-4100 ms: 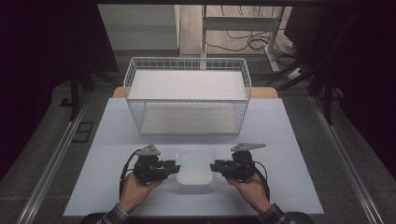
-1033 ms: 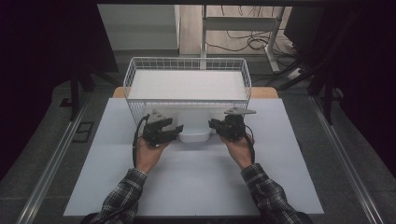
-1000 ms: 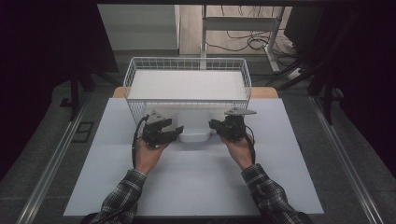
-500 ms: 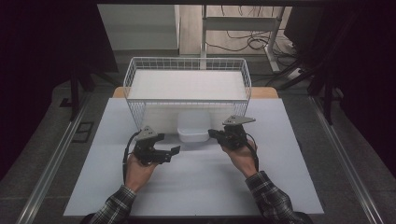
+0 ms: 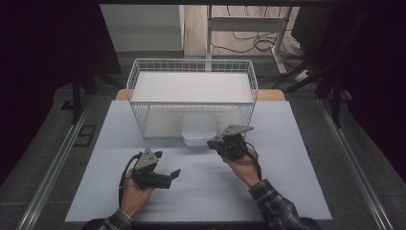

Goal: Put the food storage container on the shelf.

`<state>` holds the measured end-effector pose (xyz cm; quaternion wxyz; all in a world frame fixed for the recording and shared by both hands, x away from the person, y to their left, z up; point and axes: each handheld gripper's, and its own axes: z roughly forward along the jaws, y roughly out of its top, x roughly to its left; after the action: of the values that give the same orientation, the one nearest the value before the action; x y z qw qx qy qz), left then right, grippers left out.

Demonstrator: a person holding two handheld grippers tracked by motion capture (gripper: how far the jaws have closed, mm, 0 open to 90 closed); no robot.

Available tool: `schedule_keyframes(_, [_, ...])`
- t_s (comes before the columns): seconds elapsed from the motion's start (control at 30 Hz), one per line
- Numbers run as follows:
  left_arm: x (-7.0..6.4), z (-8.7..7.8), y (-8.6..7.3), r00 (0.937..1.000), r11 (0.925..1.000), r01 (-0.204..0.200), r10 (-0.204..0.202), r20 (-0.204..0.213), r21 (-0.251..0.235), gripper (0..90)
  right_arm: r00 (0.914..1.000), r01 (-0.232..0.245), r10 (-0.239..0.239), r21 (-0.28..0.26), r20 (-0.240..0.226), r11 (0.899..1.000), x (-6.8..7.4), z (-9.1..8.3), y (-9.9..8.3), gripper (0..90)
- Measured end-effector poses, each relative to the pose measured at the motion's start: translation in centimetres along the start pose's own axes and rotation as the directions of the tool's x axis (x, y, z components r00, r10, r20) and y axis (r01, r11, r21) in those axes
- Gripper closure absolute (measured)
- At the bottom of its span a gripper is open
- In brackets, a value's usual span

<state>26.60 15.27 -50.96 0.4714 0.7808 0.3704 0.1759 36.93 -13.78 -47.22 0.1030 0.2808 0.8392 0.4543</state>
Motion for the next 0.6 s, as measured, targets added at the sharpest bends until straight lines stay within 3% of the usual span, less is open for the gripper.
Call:
schedule_keyframes(0.2, [-0.7, -0.6, -0.9, 0.9998, 0.9997, -0.014, 0.014, 0.011, 0.019, 4.2, 1.0, -0.005, 0.005, 0.019, -0.007, 1.0, 0.1, 0.7, -0.4, 88.7])
schedule_keyframes(0.6, [-0.6, -1.3, -1.8, 0.9995, 0.9999, 0.009, -0.009, 0.029, 0.007, 2.4, 0.9999, -0.011, 0.011, 0.039, -0.002, 0.999, -0.3, 2.7, -0.5, 88.5])
